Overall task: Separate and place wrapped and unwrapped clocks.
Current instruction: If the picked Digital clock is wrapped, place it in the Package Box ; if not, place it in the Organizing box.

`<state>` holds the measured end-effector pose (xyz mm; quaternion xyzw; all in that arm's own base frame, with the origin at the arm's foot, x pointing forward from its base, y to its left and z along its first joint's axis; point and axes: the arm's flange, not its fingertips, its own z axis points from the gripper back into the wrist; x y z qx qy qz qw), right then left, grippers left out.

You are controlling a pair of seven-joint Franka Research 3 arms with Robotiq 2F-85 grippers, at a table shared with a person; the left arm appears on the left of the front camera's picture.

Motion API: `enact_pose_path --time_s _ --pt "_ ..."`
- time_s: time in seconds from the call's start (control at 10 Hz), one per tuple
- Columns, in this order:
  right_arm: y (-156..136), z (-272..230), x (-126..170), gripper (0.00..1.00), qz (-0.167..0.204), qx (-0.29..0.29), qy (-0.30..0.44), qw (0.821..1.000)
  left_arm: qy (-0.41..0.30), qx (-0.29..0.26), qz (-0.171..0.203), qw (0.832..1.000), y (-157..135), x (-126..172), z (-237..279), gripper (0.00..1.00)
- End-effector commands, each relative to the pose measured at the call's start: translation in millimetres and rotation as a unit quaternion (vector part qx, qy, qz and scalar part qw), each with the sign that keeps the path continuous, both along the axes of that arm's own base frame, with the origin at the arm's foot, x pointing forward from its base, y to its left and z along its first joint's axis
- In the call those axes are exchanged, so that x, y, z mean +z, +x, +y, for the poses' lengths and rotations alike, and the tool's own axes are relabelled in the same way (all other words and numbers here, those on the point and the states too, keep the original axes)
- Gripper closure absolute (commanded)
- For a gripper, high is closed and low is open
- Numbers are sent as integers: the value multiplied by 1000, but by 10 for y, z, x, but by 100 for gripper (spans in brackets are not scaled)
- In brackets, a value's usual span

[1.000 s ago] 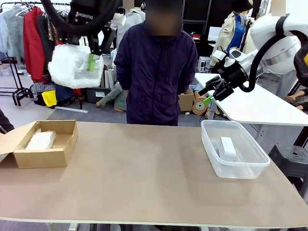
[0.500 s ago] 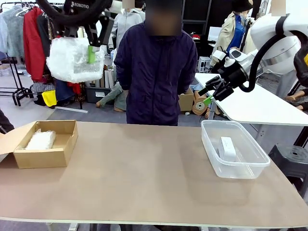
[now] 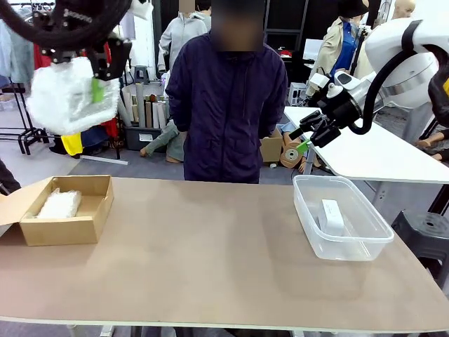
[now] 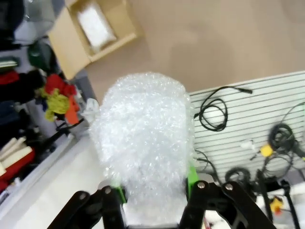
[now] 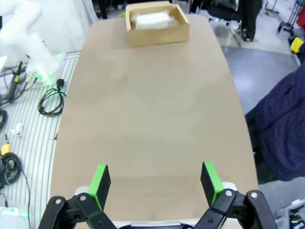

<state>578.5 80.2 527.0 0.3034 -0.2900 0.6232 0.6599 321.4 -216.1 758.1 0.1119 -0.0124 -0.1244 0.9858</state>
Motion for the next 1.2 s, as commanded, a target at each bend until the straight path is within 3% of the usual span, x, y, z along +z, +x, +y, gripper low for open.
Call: enact_pose_path --time_s 0.0,0.4,0.6,1.1 --pt "-15 1 20 0 -2 1 -3 1000 -28 -16 31 999 121 95 -100 100" --pt "-15 1 20 0 -2 1 -3 1000 -25 -12 24 999 129 4 -124 100" --pt "-15 1 20 0 -2 1 -3 1000 -30 1 -17 999 301 -394 129 100" --pt "-15 1 20 0 -2 1 -3 1000 -14 40 -51 998 421 -1068 843 100"
